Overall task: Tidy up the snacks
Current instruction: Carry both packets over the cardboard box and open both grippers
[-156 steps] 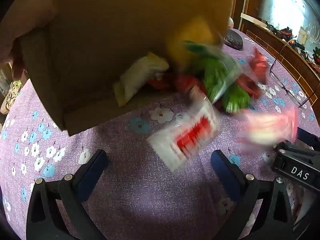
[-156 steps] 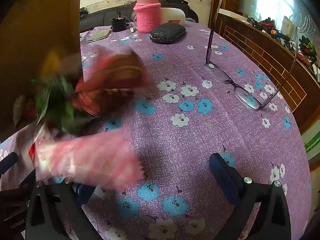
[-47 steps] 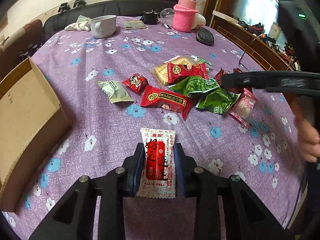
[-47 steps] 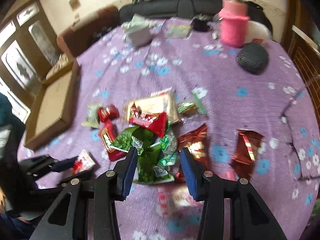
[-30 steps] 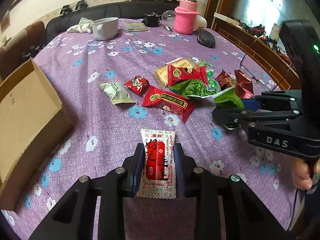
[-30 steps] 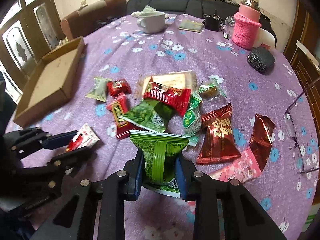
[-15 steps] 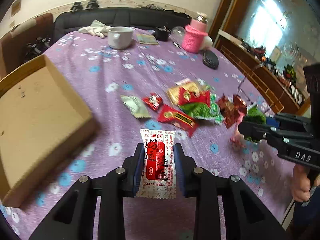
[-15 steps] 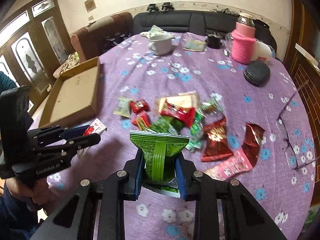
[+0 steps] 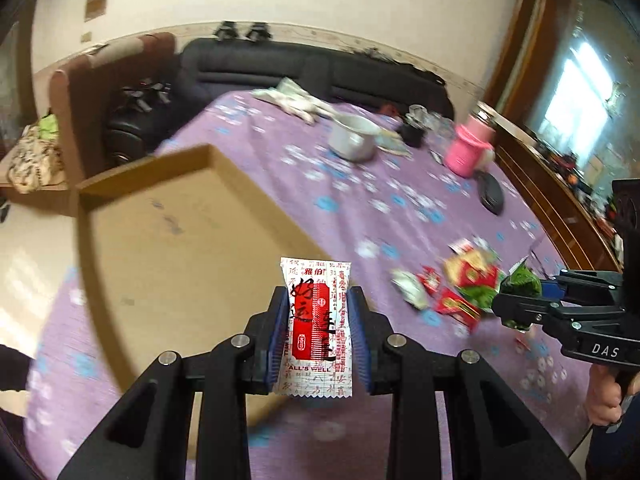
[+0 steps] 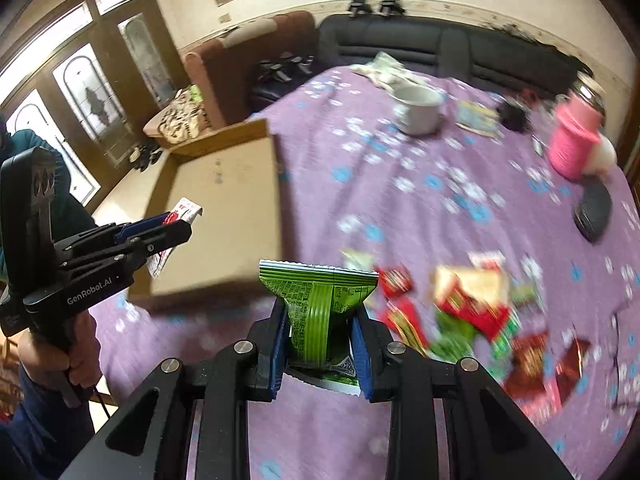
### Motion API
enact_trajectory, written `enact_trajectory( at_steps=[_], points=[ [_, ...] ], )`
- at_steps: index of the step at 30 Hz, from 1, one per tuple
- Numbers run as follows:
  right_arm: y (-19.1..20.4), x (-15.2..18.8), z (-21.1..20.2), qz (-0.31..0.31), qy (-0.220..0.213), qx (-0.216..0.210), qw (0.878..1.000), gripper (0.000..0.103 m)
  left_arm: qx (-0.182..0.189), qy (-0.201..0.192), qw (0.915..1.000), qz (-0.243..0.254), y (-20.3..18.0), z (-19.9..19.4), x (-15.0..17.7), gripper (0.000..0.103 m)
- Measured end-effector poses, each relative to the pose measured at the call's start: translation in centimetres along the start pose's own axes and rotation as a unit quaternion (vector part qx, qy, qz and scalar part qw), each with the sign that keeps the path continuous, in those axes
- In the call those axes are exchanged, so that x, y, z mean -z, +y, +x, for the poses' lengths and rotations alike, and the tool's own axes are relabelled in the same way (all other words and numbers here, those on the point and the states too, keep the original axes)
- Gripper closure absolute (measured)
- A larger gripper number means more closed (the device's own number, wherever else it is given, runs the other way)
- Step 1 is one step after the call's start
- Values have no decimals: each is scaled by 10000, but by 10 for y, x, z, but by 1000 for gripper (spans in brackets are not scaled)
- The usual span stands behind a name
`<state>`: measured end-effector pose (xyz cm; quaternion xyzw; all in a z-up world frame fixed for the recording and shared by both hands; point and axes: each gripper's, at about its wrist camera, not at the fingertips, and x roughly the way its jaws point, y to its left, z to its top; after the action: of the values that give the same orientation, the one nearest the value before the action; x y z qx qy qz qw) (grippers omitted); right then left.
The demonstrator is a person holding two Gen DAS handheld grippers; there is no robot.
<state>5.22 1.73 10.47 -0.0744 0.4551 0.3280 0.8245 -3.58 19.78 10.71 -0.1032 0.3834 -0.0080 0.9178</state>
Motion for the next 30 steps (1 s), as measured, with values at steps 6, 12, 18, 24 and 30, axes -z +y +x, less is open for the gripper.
enact_trajectory(
  at_steps=[6, 12, 18, 24, 30],
  points=[
    [48, -53, 19, -266, -56, -217, 9994, 72, -471, -240, 9984, -184, 52, -21, -36, 74],
    [78, -99, 59, -332, 19, -343, 9989, 72, -708, -214, 9961, -478, 97, -15, -62, 74],
    [87, -139, 115, 23, 187, -402, 9990, 72, -814, 75, 9934, -807, 130, 24, -84, 74],
    [87, -167, 175, 465, 348, -448, 9973, 72, -812, 445, 9861, -1379, 164, 75, -90, 74],
    [88, -171, 217, 644, 511, -484, 9954, 72, -753, 677, 9795, -1739, 183, 101, -89, 74]
  ],
)
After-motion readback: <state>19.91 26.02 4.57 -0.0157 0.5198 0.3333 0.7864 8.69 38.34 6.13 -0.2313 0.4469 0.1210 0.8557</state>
